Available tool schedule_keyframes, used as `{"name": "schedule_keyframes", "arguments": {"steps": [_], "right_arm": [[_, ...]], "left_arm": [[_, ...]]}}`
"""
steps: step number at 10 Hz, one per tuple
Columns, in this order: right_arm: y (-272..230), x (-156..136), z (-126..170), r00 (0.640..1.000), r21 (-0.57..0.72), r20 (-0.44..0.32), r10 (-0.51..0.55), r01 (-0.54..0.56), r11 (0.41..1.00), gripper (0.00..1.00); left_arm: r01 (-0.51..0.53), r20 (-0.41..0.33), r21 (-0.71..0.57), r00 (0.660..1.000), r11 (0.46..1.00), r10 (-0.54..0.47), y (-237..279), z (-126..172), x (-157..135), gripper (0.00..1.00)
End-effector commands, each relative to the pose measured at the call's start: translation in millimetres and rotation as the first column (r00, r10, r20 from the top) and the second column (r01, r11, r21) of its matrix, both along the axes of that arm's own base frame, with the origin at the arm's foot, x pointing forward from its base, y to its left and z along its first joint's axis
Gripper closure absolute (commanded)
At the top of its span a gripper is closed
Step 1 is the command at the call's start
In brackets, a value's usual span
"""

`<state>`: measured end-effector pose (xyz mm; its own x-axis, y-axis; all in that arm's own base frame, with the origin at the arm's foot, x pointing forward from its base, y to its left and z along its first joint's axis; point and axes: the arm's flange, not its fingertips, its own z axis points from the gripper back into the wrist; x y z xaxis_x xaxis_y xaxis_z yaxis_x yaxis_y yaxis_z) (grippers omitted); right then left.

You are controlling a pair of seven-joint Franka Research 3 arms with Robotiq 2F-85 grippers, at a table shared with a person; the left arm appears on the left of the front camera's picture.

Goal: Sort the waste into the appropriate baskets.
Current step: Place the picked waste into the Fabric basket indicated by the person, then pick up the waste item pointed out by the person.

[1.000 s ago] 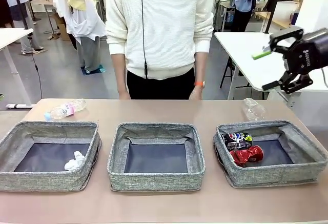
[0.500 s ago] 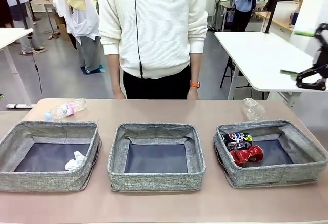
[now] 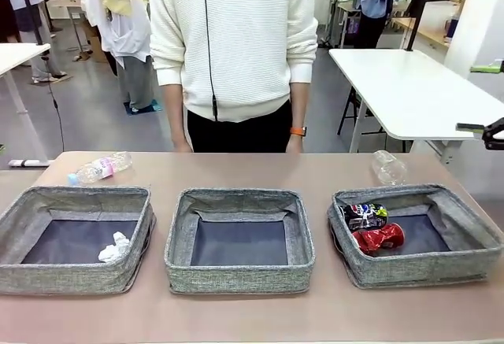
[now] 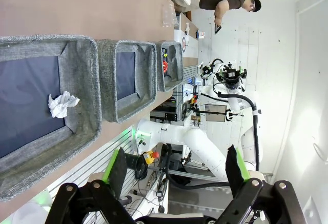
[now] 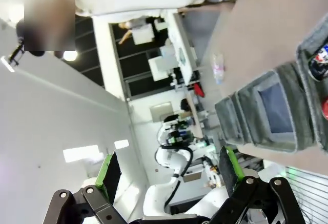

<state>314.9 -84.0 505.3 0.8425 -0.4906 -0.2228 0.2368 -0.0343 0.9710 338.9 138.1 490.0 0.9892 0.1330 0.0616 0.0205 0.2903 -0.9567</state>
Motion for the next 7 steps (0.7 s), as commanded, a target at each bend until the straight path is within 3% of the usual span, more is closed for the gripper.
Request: {"name": "schedule_keyframes", "arguments": {"steps": [1, 7], "right_arm": [[0.8, 4.8, 0.6, 1.0, 0.068, 0.023, 0.01, -0.011, 0.998, 0.0], [0.8, 4.8, 0.6, 1.0, 0.068, 0.023, 0.01, -0.011, 0.998, 0.0]], "left_arm": [[-0.009, 0.003, -0.014, 1.0, 1.0, 0.009, -0.3, 2.9, 0.5, 0.0], [-0.009, 0.003, -0.014, 1.0, 1.0, 0.009, -0.3, 2.9, 0.5, 0.0]]}}
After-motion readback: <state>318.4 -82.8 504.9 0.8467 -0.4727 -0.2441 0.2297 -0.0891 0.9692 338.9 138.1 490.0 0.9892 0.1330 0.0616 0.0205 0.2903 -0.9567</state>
